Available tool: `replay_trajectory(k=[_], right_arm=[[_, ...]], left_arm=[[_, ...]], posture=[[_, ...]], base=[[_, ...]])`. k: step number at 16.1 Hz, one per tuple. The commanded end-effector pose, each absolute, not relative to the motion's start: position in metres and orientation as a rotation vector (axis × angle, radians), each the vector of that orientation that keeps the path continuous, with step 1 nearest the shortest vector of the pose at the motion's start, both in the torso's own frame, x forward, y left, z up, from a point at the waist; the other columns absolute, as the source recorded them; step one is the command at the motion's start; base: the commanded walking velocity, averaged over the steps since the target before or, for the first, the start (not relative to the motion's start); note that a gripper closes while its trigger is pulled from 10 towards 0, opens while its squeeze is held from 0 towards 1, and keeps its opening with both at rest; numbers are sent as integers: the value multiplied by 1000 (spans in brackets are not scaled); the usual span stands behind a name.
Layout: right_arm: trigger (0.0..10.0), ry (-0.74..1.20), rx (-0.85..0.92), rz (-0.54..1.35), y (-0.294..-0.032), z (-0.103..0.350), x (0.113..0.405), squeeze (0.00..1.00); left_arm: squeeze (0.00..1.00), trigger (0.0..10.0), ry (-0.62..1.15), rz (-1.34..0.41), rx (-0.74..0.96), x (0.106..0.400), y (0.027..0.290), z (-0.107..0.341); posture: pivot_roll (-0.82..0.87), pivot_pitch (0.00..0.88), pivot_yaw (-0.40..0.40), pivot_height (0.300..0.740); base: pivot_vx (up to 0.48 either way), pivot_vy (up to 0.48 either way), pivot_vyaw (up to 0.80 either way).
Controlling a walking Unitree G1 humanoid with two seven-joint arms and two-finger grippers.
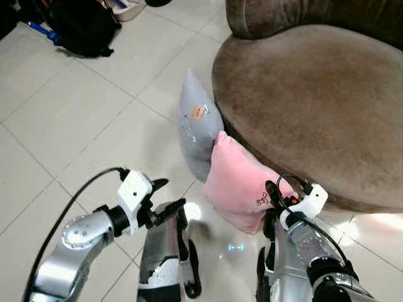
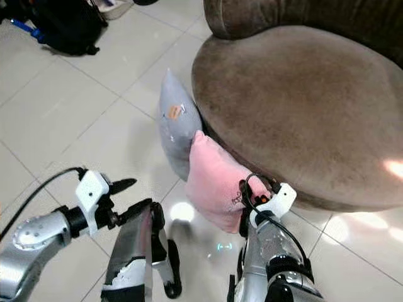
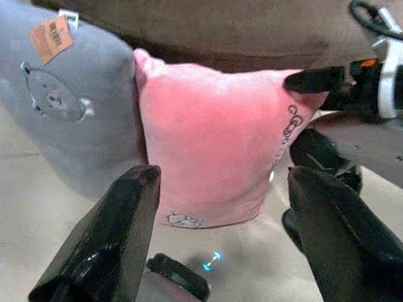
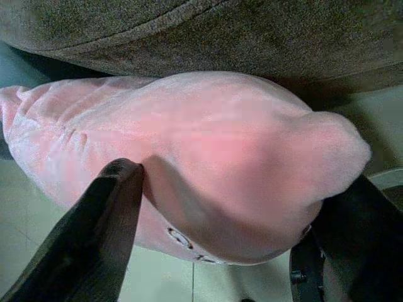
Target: Move the pillow to the sofa from floor
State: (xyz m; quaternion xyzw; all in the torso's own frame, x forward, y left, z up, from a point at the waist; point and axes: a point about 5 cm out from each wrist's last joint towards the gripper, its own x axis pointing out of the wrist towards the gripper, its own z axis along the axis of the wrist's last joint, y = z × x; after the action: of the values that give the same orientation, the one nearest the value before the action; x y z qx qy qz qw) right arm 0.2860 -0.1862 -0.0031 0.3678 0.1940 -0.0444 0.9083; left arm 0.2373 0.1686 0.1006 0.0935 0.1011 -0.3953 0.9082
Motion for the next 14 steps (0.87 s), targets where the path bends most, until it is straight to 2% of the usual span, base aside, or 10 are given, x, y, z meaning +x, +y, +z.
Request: replay_trajectory(k=[1,5,8,10,11,14], right_arm=[[0,431,760,-86,-180,-11,278,0],[0,418,759,-85,-179,-10,279,0],[0,409,757,-81,-179,-10,280,0],[0,406,756,-79,-178,-9,280,0],[0,405,755,-78,-178,-9,280,0],[0,400,755,-73,-177,-9,281,0]], left_arm=[[0,10000,249,-825,204,232,166,85],[0,10000,245,-838,202,227,154,69],[0,10000,163,-833,173,211,137,69],[0,10000,158,-820,177,188,113,56],[0,10000,161,-836,172,170,88,49],[0,10000,156,-843,160,146,54,41]], posture=[[218,327,159,574],[223,328,159,574],[221,327,159,574],[221,324,158,574],[220,323,158,574],[220,322,156,574]], base=[[0,0,0],[0,0,0],[0,0,0],[0,0,0],[0,0,0],[0,0,0]])
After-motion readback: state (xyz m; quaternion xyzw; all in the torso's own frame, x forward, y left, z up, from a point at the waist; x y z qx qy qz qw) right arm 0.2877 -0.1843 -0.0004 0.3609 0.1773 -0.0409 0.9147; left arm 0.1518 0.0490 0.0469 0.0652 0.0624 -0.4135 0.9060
